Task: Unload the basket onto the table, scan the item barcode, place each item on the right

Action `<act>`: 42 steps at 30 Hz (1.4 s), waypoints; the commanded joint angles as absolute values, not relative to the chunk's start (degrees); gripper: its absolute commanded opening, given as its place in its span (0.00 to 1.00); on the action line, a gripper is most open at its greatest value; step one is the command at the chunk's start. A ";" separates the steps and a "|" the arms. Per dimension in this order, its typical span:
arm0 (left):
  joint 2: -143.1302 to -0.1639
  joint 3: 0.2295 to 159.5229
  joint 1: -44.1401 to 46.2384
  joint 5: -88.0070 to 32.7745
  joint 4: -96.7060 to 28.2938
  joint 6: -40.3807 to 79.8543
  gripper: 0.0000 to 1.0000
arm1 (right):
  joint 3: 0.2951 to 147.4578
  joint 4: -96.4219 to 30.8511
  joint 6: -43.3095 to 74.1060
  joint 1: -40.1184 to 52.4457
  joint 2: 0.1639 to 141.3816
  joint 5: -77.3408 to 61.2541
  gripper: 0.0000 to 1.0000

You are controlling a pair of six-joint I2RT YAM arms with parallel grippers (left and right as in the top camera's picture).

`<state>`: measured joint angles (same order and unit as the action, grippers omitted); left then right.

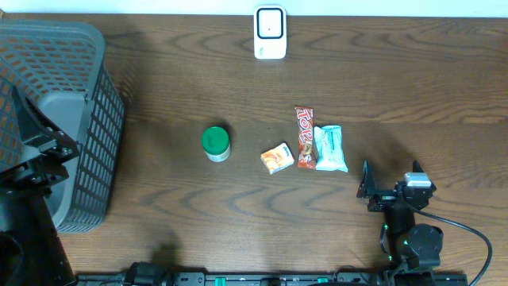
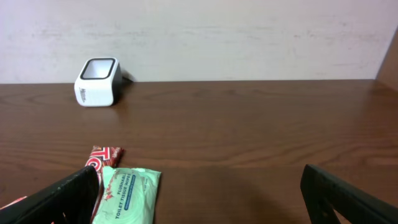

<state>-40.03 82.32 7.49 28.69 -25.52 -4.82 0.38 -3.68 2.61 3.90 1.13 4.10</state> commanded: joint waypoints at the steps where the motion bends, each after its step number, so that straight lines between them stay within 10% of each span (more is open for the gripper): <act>1: -39.79 82.74 7.14 29.39 -25.52 -3.79 0.98 | 0.32 -3.90 3.36 4.12 1.15 4.19 0.99; 42: -26.68 82.70 7.14 28.97 -32.40 10.44 0.98 | 0.32 -3.90 3.36 4.12 1.15 4.21 0.99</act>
